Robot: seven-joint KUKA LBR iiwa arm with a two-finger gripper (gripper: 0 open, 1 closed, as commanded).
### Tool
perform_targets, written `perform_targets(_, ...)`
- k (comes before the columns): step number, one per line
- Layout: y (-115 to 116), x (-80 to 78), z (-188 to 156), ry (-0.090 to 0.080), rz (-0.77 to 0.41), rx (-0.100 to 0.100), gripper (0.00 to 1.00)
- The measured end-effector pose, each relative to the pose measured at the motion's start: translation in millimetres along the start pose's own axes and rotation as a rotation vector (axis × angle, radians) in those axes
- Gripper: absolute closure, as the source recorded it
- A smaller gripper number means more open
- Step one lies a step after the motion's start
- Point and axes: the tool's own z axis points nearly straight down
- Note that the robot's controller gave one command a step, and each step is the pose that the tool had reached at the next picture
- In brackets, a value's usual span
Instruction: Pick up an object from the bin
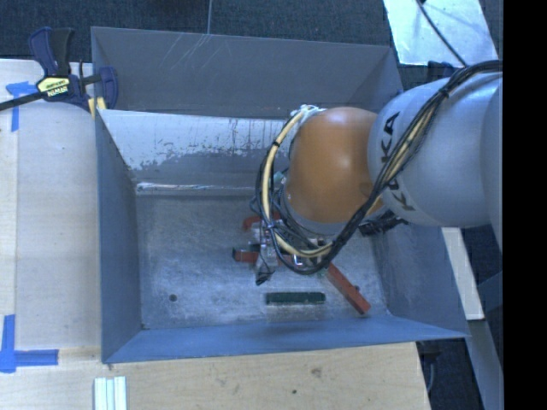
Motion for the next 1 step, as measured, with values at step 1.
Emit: perform_targets(1, -6.8, -7.9, -75.7, -0.002, 0.001, 0.000, 1.00)
